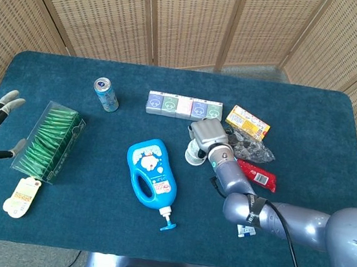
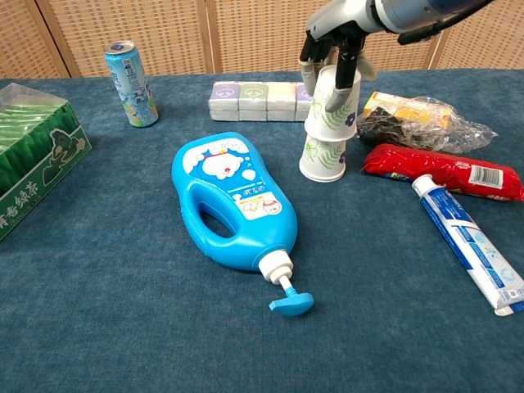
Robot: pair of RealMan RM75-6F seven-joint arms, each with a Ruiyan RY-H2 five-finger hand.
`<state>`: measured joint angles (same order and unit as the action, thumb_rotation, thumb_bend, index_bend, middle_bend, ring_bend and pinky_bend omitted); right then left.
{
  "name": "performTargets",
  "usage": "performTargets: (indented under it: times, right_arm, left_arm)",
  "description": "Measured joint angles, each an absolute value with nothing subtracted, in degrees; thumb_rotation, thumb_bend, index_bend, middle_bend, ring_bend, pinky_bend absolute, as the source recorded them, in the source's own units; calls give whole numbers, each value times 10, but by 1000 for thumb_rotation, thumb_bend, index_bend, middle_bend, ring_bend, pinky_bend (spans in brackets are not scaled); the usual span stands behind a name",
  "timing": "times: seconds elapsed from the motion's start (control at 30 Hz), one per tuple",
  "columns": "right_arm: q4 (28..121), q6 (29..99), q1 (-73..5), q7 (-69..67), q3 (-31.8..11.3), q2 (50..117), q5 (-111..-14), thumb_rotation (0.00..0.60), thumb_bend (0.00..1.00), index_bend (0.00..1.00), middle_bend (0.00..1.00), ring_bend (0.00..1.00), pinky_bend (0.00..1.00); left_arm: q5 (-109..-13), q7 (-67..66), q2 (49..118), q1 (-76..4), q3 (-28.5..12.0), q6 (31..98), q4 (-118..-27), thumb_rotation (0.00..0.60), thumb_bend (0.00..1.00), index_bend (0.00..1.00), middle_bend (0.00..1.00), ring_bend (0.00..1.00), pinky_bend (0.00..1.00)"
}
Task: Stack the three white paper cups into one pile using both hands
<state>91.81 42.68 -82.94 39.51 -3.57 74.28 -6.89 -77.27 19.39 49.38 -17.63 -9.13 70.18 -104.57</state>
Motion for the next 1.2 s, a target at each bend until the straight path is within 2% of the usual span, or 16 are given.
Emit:
performTargets:
  times: [0.17,0.3,0.4,0.83,1.2]
  right_arm:
    - [899,421,-838,402,-25,757,-51,600,272,315,327,162,596]
    - [889,411,-843,406,-15,767,-32,600,263,206,227,83,525]
    - [882,403,-848,408,-7,776,-18,600,261,146,187,43,510]
    - [932,437,-830,372,-14,732,-56,600,256,132,182,37,509]
    - [1012,528,-738,289,-35,658,-192,600,234,111,175,20,477]
  left_arm:
    - [-773,200,496,-175,-90,700,-1039,600,439,95,19,0,152]
    - [-771,203,497,-174,-89,699,-1035,600,440,95,20,0,153]
    - [-770,203,497,-173,-89,700,-1035,600,439,95,19,0,153]
    - [-776,203,493,-169,-88,706,-1044,600,438,95,20,0,153]
    - [-785,193,482,-157,-81,720,-1056,600,440,97,25,0,142]
